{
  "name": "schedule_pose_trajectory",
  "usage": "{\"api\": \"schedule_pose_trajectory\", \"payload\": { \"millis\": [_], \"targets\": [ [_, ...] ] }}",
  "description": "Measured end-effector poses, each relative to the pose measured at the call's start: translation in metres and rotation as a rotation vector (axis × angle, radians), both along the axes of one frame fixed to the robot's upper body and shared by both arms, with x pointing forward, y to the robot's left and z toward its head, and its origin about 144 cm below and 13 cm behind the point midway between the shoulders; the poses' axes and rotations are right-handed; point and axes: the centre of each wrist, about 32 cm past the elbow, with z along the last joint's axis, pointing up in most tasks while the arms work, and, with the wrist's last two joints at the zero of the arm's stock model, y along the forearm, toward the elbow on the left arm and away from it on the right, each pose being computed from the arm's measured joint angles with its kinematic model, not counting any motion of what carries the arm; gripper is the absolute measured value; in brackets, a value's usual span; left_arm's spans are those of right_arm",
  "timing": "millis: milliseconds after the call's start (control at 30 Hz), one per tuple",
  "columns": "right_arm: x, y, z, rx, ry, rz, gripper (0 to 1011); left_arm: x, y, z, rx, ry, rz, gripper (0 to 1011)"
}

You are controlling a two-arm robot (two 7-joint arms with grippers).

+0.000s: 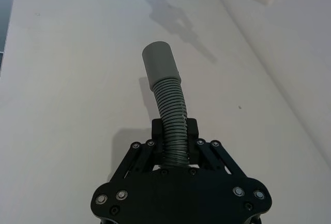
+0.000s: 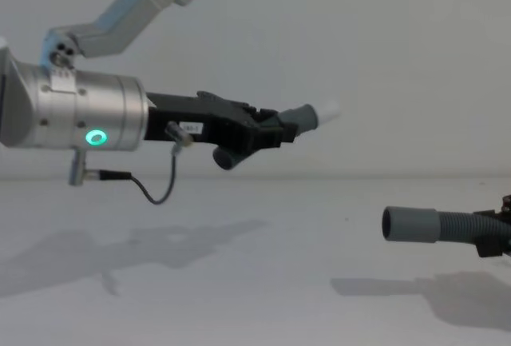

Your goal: Use both hands to pick up one end of the pipe from the table, align the ends, and insert them.

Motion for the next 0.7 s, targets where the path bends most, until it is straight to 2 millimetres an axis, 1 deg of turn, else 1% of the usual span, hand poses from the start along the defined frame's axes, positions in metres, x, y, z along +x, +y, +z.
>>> {"api": "schedule_pose_trajectory", "payload": {
  "millis": [233, 333, 400, 467, 500, 567, 700],
  "targets": [
    [0.0, 0.0, 0.0, 0.0, 0.0, 0.0, 233, 0.015, 0.021, 0.012, 0.025, -0.006, -0.129, 325],
    [0.0, 0.0, 0.0, 0.0, 0.0, 0.0, 233, 0.021, 0.029, 0.015, 0.033, -0.003, -0.18, 327],
    [0.0, 0.0, 0.0, 0.0, 0.0, 0.0, 233, 0.022, 0.031, 0.016, 0.036, -0.002, -0.192, 327],
    [0.0, 0.0, 0.0, 0.0, 0.0, 0.0, 233, 0.028, 0.039, 0.019, 0.045, 0.002, -0.239, 325],
    [0.0, 0.0, 0.0, 0.0, 0.0, 0.0, 233, 0.028, 0.039, 0.019, 0.045, 0.002, -0.239, 327],
    [0.0, 0.0, 0.0, 0.0, 0.0, 0.0, 233, 0.033, 0.046, 0.022, 0.054, 0.01, -0.292, 325],
    [0.0, 0.0, 0.0, 0.0, 0.0, 0.0, 233, 0.039, 0.053, 0.023, 0.065, 0.021, -0.357, 327]
  ]
}}
